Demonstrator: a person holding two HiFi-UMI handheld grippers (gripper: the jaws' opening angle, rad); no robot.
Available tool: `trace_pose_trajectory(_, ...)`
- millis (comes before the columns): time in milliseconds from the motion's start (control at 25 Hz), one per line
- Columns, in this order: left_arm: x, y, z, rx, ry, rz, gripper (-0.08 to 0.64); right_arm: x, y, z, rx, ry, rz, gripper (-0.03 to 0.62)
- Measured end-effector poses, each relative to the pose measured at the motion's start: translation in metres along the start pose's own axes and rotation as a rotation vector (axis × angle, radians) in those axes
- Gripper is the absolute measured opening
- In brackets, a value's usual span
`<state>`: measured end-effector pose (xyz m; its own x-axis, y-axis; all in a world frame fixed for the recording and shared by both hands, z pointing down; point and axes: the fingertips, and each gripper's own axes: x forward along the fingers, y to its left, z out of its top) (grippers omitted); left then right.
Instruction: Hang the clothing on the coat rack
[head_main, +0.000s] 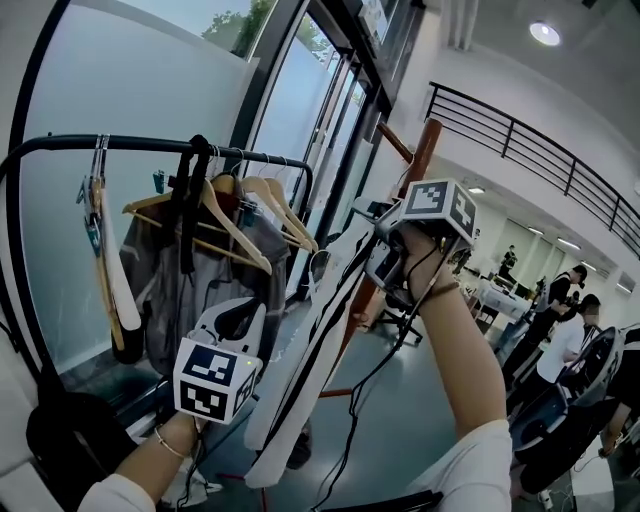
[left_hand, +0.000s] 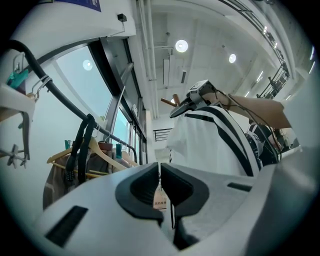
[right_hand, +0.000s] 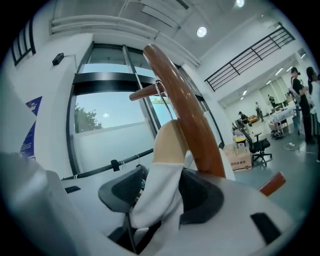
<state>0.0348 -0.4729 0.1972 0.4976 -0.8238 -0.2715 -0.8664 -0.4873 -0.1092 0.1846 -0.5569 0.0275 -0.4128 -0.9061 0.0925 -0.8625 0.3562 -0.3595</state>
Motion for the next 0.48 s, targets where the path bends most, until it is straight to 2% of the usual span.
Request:
trace_pose_trajectory(240, 0.006, -0.014, -0.001, -0.011, -0.004, -0.027, 0.018, -0.017, 0.002, 0.004, -0.031, -0.024, 0.0, 0.242)
trace_pose_trajectory(480, 0.005, -0.024, 0.003, -0.018, -0.013, -0.04, 0.018, -0.038, 0.01, 0.015, -0.122, -0.095, -0.001, 0.244)
